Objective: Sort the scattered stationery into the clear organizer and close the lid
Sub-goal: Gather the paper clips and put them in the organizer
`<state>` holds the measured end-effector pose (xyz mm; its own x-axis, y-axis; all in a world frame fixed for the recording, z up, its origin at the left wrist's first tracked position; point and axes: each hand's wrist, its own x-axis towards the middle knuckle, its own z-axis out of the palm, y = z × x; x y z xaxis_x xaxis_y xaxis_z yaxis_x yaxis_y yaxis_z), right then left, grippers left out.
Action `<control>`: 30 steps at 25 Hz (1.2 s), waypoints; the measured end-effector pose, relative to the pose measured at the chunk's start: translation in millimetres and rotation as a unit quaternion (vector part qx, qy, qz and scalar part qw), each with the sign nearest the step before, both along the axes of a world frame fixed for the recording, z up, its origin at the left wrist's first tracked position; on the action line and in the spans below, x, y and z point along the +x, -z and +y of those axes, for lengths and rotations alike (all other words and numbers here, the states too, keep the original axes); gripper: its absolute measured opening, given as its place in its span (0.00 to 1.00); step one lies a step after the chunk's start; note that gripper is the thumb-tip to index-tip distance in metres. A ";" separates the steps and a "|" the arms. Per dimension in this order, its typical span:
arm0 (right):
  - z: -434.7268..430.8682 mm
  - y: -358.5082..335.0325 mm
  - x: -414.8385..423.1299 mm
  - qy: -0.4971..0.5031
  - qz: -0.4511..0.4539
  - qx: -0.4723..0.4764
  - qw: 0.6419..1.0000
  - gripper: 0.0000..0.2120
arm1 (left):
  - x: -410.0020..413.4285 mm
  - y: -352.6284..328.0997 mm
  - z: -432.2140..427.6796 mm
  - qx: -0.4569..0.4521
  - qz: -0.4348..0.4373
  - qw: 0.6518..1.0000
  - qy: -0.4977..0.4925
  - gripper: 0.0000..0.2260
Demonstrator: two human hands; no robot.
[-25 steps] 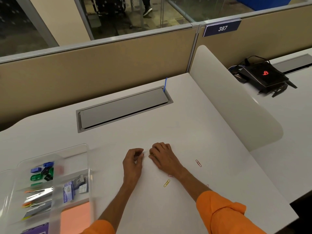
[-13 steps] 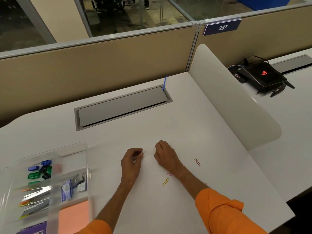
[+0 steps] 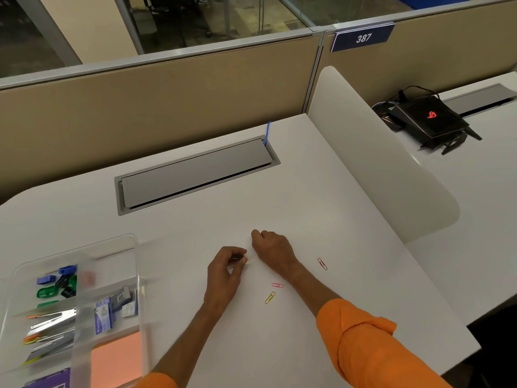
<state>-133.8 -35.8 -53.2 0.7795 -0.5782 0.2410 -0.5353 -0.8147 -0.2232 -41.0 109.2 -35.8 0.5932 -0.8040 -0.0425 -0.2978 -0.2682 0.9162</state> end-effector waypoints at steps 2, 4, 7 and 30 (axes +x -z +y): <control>-5.6 -4.8 -2.2 0.048 -0.037 0.026 0.998 0.13 | -9.3 -1.1 5.4 0.006 -0.017 0.998 0.062 0.07; -11.4 -12.0 -7.6 0.128 -0.120 0.084 0.981 0.11 | -18.3 1.4 12.0 0.033 -0.039 0.990 0.133 0.12; -20.9 -31.1 -19.9 0.264 -0.286 0.296 0.872 0.14 | -29.6 9.6 18.1 0.097 -0.116 0.966 0.208 0.20; -6.0 -45.9 -122.2 0.362 -0.569 0.711 0.201 0.13 | -53.5 12.4 -45.5 0.090 -0.306 0.903 0.287 0.38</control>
